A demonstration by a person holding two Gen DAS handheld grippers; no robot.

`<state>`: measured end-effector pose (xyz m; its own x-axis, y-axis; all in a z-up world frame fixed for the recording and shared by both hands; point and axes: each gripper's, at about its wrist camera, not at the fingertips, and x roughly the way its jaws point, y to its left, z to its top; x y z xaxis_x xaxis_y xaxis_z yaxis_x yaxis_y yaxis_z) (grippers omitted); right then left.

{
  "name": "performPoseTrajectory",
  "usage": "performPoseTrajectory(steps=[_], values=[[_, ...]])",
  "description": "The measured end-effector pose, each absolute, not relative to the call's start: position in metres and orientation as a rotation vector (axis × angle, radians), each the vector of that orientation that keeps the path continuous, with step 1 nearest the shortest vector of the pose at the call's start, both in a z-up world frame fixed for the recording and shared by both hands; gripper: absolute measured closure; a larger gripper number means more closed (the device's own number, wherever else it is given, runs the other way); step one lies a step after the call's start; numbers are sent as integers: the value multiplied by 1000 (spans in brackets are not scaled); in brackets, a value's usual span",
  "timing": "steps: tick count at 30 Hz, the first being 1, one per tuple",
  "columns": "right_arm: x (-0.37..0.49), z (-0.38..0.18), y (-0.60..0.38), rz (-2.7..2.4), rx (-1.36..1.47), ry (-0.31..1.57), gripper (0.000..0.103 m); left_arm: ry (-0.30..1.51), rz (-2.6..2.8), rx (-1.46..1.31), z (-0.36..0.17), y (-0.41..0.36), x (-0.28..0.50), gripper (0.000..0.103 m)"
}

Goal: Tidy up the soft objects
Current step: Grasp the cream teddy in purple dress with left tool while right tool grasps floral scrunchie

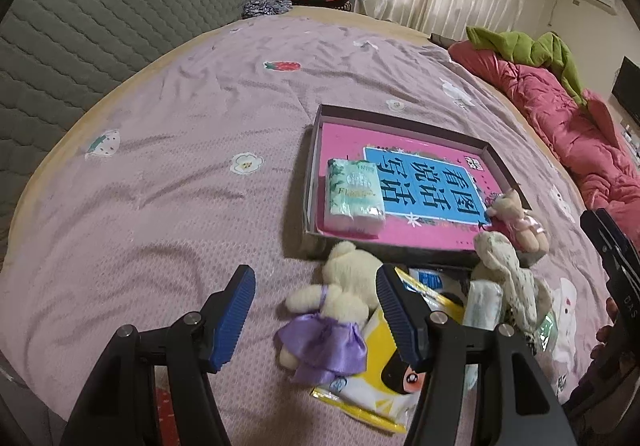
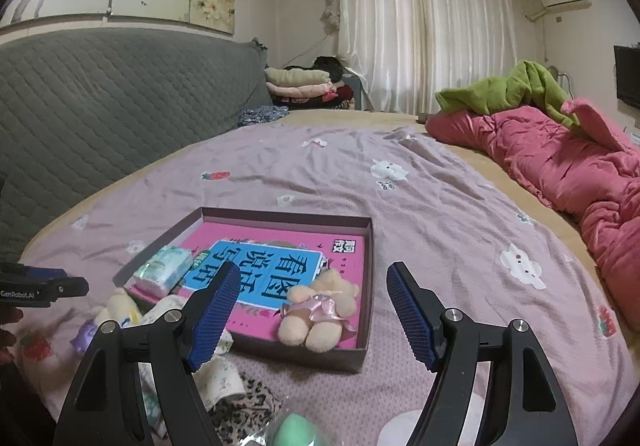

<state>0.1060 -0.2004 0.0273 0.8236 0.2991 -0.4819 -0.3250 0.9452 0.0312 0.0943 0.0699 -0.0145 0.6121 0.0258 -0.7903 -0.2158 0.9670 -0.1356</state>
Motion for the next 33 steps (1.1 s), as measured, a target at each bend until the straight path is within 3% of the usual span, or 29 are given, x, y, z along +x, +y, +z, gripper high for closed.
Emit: performPoseTrajectory(steps=[33], values=[[7, 10, -164, 437, -205, 644, 26, 903, 64, -184, -15, 46, 47, 40]])
